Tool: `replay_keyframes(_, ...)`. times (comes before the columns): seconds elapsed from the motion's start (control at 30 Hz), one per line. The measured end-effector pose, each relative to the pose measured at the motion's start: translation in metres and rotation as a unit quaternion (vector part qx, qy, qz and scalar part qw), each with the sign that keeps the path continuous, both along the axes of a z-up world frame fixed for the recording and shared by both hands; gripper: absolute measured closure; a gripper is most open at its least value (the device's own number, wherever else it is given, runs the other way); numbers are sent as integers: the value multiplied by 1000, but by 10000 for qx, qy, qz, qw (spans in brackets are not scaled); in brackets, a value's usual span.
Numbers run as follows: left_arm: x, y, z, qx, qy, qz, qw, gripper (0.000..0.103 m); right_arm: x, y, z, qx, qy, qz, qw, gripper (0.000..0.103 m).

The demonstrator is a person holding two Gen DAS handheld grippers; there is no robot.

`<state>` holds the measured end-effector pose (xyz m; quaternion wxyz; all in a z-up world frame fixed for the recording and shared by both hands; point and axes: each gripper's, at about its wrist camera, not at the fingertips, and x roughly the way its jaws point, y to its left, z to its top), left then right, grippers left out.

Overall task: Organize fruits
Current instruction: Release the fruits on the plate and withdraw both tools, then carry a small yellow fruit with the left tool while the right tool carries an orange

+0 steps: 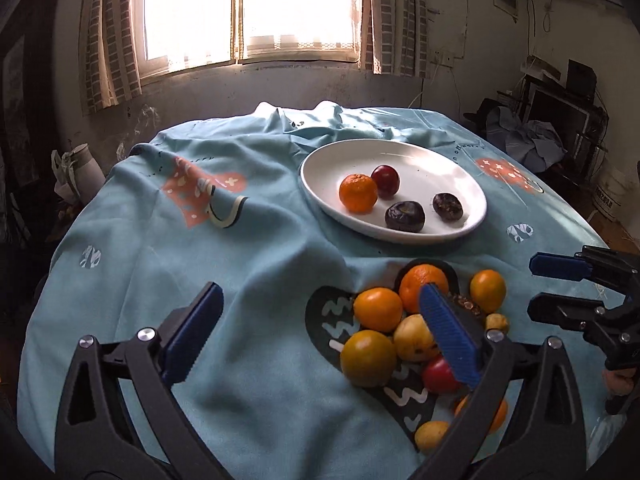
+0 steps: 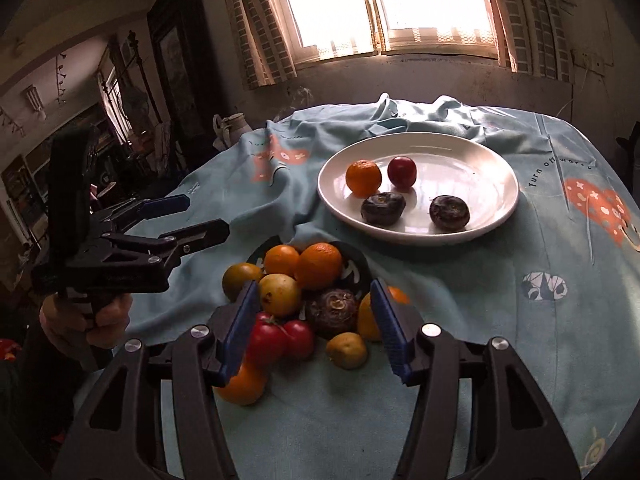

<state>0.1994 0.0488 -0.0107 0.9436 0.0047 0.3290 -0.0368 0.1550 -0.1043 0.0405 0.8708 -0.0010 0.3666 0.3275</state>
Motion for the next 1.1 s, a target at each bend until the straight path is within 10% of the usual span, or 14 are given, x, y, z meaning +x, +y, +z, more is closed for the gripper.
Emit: replay_keyframes(1.1,-25,30,-3,-437,-103,558,9974,3,-23,42,-48,-420,1119,861,9891,64)
